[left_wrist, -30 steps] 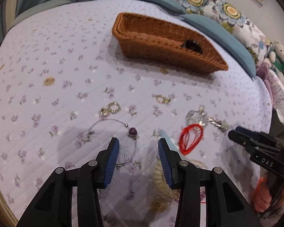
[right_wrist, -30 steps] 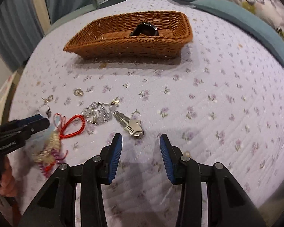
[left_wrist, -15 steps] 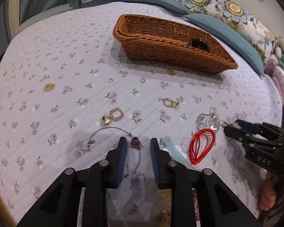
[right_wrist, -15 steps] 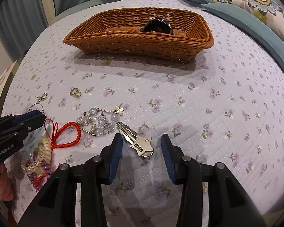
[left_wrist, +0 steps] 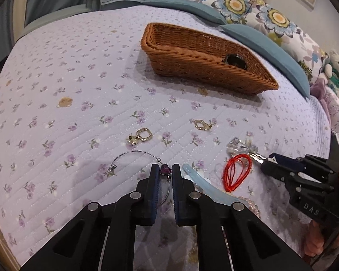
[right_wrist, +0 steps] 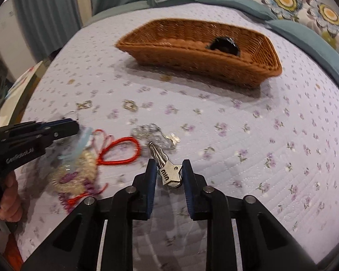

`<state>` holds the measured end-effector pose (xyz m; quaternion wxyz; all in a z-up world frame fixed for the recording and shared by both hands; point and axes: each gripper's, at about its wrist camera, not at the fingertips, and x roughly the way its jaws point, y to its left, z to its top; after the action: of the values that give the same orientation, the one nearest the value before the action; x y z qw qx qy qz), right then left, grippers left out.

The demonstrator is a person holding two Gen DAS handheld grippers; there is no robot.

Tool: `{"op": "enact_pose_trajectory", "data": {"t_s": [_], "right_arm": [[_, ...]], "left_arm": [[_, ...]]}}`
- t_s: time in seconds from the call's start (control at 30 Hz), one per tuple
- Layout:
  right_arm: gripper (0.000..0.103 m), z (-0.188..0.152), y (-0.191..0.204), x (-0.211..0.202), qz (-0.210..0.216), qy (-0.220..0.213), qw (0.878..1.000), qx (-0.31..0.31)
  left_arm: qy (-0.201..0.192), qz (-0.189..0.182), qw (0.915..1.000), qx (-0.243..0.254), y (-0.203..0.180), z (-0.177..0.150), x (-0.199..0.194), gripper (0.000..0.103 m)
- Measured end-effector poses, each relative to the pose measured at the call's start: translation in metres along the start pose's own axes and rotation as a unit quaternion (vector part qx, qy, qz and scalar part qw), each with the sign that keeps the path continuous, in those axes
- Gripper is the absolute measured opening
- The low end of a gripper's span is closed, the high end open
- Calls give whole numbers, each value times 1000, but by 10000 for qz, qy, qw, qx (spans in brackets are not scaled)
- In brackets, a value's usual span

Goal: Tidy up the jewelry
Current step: 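Grasp the silver key with the right tool while the left tool grasps the heart-charm hoop, then carry key and hoop into the basket and open both tools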

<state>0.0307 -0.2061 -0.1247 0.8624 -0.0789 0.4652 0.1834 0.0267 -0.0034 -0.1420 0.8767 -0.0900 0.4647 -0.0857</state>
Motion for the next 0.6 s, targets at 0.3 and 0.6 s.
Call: {"op": "enact_pose_trajectory", "data": {"t_s": [0.3,0.6], "right_arm": [[26,1,4,-25,204,-347,9992,21],[26,28,-14,-62,253,-797,9961,287]], "left_arm": [[-446,-335,9984,61,-4,4,-32,10],[-942,-800,9920,256,-18,32,-72,10]]}}
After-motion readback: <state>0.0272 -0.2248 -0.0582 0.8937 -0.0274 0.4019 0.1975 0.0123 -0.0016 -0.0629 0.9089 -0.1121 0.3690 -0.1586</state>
